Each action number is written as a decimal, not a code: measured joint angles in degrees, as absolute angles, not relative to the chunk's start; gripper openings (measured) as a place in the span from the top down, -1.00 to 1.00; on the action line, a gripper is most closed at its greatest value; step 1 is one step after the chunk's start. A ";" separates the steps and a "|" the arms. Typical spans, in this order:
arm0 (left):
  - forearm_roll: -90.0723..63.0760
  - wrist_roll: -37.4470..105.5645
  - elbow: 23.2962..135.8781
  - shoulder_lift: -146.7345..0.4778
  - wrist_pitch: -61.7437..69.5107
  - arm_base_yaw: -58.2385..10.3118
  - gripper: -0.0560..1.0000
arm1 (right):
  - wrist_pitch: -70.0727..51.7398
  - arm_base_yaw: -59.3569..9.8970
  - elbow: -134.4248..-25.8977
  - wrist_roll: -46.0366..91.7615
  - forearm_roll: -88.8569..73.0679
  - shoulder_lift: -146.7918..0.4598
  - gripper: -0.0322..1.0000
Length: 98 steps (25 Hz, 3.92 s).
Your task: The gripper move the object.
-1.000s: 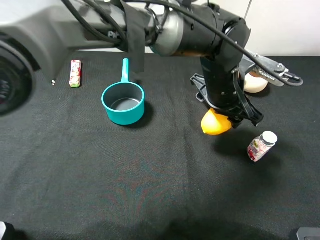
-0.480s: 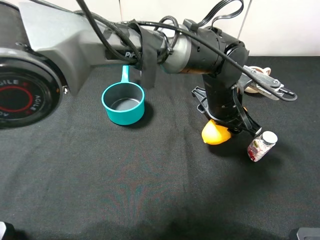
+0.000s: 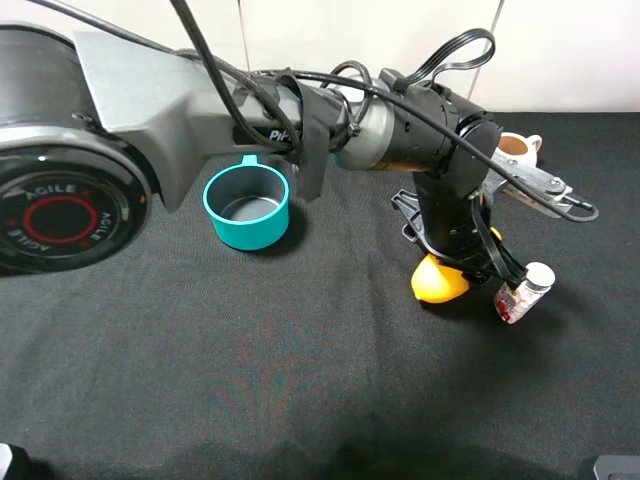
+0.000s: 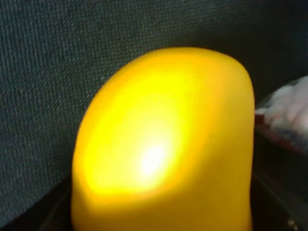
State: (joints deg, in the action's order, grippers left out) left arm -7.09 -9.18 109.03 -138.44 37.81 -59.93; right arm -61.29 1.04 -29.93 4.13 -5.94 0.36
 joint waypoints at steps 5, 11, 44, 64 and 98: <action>-7.14 -9.18 109.03 -138.44 36.39 -60.04 -0.43 | -61.29 1.04 -29.93 4.13 -6.00 0.36 -0.41; -7.14 -9.18 109.03 -138.44 36.28 -60.04 -0.42 | -61.29 1.04 -29.93 4.13 -6.00 0.36 -0.41; -7.14 -9.18 109.03 -138.39 36.00 -60.04 -0.77 | -61.29 1.04 -29.93 4.13 -6.00 0.36 -0.41; -7.02 -9.18 109.14 -136.50 41.29 -60.04 -0.77 | -61.29 1.04 -29.93 4.13 -6.00 0.36 -0.41; -3.13 -6.11 126.60 -130.21 67.61 -60.04 -0.77 | -61.29 1.04 -29.93 4.13 -6.00 0.36 -0.41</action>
